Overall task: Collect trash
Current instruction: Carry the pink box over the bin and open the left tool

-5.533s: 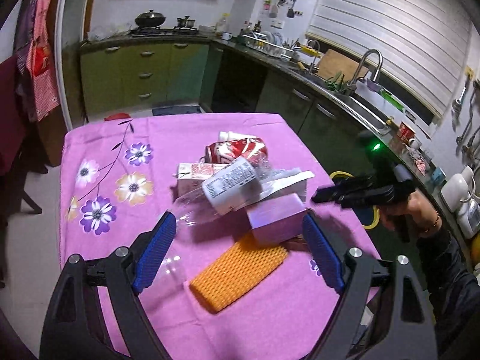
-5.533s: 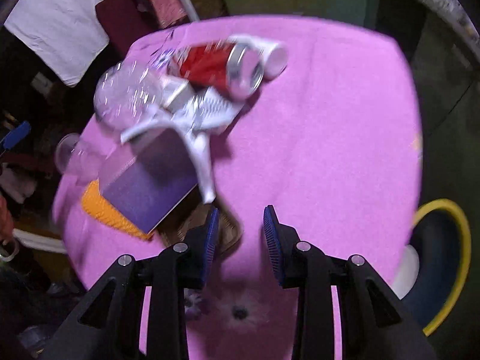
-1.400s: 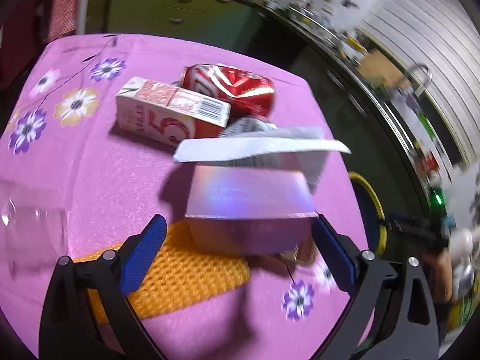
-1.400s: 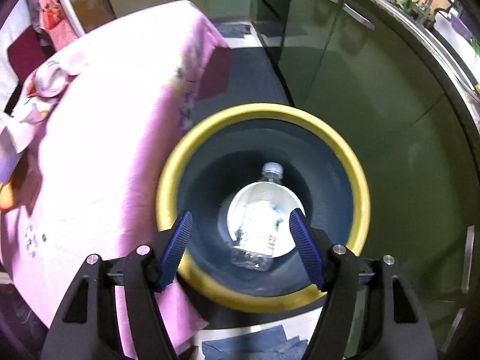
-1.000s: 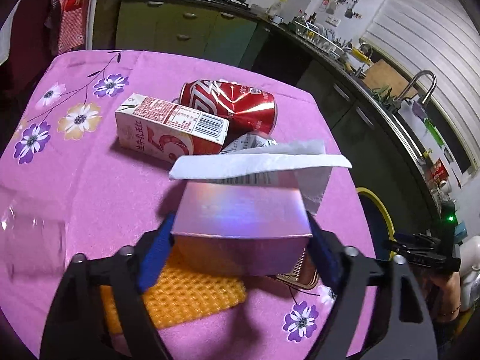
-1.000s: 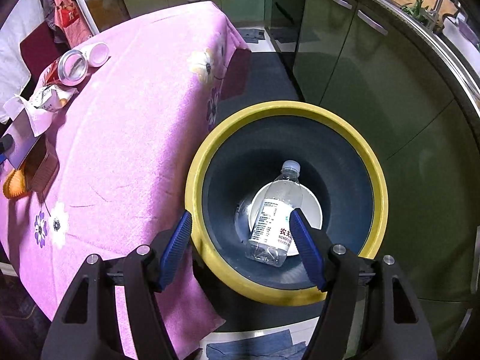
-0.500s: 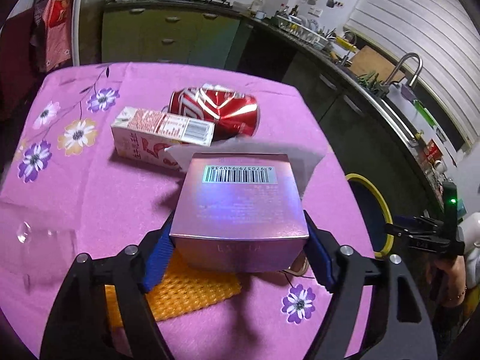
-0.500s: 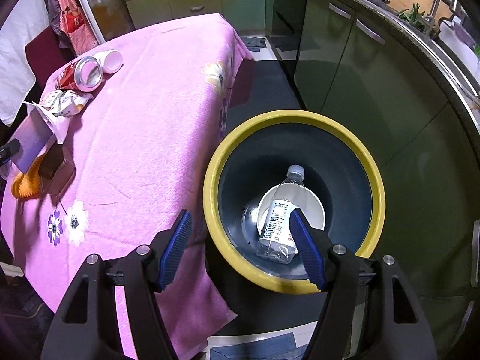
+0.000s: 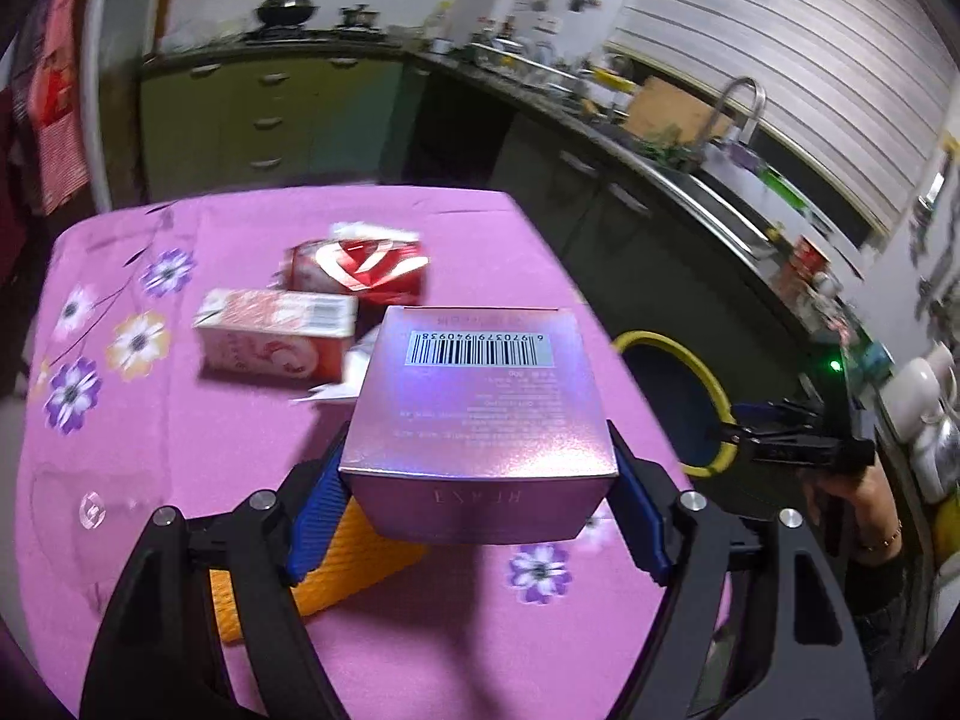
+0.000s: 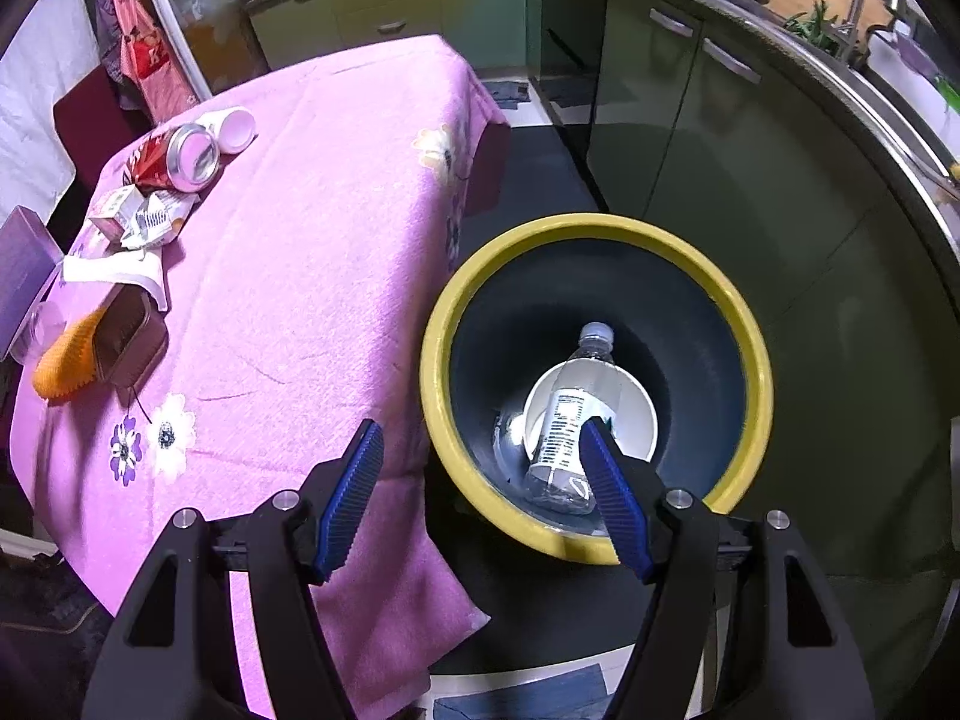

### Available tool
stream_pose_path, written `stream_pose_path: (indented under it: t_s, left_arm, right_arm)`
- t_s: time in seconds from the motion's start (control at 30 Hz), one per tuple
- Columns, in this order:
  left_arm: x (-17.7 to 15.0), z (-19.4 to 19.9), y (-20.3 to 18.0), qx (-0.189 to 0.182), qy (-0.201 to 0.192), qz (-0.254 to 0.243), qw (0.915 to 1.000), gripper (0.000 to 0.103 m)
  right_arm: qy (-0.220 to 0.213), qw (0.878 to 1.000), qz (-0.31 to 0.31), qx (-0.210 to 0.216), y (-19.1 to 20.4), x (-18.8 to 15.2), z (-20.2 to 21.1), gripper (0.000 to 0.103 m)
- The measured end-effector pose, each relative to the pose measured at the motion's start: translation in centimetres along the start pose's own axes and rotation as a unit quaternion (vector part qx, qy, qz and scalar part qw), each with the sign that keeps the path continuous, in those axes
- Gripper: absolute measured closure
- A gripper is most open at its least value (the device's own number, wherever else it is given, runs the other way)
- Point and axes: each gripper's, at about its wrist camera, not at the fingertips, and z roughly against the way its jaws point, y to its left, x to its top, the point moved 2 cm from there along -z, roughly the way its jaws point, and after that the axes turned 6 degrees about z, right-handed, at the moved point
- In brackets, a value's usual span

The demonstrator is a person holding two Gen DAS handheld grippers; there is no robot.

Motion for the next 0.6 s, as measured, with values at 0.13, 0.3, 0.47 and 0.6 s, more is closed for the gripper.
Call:
stream_pose_path:
  t_s: [0.13,0.3,0.47,0.6]
  left_arm:
    - [1.0,-1.3,-4.2,-0.037,0.018,-0.048,0.9980,0.030]
    - [2.3,-4.8,-11.1,-0.096,0.055,-0.098,0.9890,0.030]
    - [2.5,-11.0,-18.6,-0.140,0.120,-0.143,0.9724,0.030]
    - [2.2,-16.8,-22.6,-0.134,0.157,-0.161,0.9652,0.030]
  right_arm:
    - [-0.015,0.999,-0.018,-0.024,-1.5,-1.3,2.4,0.036]
    - [-0.031,0.997,-0.051,-0.046,-4.0,-3.8,4.9,0.034]
    - [-0.037,0.994,-0.087,-0.056,-6.6,-6.9,6.3,0.034]
    - [-0.036,0.992,-0.112,-0.055,-8.2,-9.1,6.5,0.034]
